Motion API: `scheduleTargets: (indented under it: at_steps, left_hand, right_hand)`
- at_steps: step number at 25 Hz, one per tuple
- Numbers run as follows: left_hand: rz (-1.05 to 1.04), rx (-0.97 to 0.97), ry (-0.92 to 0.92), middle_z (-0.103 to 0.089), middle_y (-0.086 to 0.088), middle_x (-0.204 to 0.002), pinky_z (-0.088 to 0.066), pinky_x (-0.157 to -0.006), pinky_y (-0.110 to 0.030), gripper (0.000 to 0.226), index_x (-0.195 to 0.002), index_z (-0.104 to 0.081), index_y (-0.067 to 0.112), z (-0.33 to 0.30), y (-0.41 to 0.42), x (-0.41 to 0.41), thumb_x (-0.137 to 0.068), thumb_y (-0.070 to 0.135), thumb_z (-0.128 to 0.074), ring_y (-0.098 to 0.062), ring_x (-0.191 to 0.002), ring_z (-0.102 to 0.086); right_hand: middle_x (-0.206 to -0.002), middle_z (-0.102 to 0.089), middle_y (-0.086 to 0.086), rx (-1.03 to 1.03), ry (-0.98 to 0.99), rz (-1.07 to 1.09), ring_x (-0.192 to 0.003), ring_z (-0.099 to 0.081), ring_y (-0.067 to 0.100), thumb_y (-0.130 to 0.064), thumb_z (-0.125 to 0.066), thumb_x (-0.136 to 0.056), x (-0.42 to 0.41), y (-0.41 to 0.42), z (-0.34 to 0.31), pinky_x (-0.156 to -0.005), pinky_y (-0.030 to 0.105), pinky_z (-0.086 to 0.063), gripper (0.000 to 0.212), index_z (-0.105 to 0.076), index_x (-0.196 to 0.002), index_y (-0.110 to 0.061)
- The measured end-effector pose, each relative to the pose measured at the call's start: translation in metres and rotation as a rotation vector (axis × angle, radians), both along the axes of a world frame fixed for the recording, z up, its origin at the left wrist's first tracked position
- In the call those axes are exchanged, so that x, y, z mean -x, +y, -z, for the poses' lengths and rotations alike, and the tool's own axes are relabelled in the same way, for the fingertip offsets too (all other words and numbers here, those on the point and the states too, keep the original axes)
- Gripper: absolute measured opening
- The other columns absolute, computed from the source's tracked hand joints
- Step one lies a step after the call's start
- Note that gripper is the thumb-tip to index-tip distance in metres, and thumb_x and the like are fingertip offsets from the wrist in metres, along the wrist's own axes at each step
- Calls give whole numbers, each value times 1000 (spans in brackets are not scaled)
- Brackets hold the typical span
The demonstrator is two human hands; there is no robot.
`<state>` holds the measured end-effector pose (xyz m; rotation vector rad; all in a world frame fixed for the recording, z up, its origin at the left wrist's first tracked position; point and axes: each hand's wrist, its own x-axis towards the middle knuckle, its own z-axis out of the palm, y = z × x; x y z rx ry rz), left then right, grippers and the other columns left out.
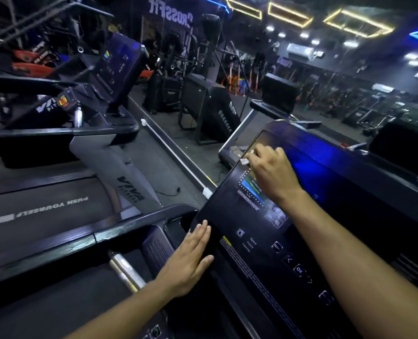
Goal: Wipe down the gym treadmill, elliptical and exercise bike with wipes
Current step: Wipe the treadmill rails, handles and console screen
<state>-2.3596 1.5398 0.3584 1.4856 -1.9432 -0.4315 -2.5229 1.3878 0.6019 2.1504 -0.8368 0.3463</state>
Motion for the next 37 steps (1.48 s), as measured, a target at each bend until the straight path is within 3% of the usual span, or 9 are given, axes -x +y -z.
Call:
scheduleTargets:
  at_steps: [4, 8, 12, 16, 21, 28, 32, 34, 37]
  left_hand:
    - [-71, -122, 21, 26, 14, -165, 5, -127, -31, 73, -159, 14, 27, 24, 8, -5, -105, 59, -22, 1, -151, 21]
    - [-69, -174, 15, 36, 8, -161, 8, -125, -29, 76, -156, 22, 25, 26, 8, 7, -106, 55, -27, -3, -151, 23]
    - [6, -237, -140, 34, 4, -162, 8, -126, -32, 75, -159, 19, 22, 29, 35, 8, -106, 58, -20, -8, -151, 23]
    - [96, -235, -286, 31, 8, -163, 8, -127, -34, 82, -159, 19, 25, 32, 57, 8, -92, 70, 4, -7, -152, 23]
    - [139, -252, -310, 32, 9, -163, 9, -126, -32, 73, -158, 20, 24, 27, 57, 7, -105, 60, -15, -6, -151, 24]
    - [220, -265, -278, 30, 10, -162, 10, -126, -30, 70, -159, 16, 24, 23, 58, 1, -107, 55, -20, -4, -151, 25]
    - [248, -111, -189, 16, 14, -166, -4, -127, -36, 62, -162, 0, 27, 22, 35, -37, -109, 48, -23, -1, -154, 12]
    - [197, 75, -109, -1, 6, -170, -7, -127, -39, 58, -162, -14, 18, 6, 2, -64, -109, 37, -29, -8, -157, -1]
    - [228, 300, -99, -10, -5, -170, -5, -128, -40, 57, -160, -21, 6, -49, -67, -73, -107, 21, -33, -20, -157, -8]
  right_hand:
    - [-76, -54, 15, 31, -43, -78, -60, -52, 31, -3, -32, -81, -12, 5, 21, -54, 39, -39, 29, -58, -70, -6]
    - [-78, -57, 7, -54, 160, -75, -61, -55, 24, -12, -66, -83, -48, 20, 81, -56, 34, -40, 10, -65, -73, -13]
    - [-78, -58, 4, -184, 253, -198, -65, -53, 23, -13, -39, -89, -56, 56, 148, -59, 35, -39, 33, -67, -73, -17]
    - [-80, -57, 4, -139, 274, -217, -65, -54, 23, -17, -33, -92, -27, 68, 129, -61, 36, -41, 38, -69, -79, -15]
    - [-84, -56, 8, -7, 9, 5, -70, -56, 28, -11, -32, -86, -22, 32, 59, -66, 37, -41, 31, -63, -81, -13]
    - [-92, -59, 1, -191, 155, -96, -74, -56, 19, -20, -36, -102, -24, 93, 178, -69, 37, -37, 36, -69, -88, -18]
    - [-89, -58, 2, -145, -210, 17, -71, -56, 22, -18, -45, -99, 10, 108, 134, -64, 39, -40, 25, -70, -96, -15]
    - [-91, -57, 6, -125, -485, 114, -74, -56, 25, -5, -59, -93, 26, 110, 112, -62, 41, -48, 14, -70, -101, -10]
    - [-93, -54, 5, -103, -730, 266, -76, -59, 23, -7, -65, -94, 27, 99, 93, -57, 39, -58, 10, -70, -103, -8]
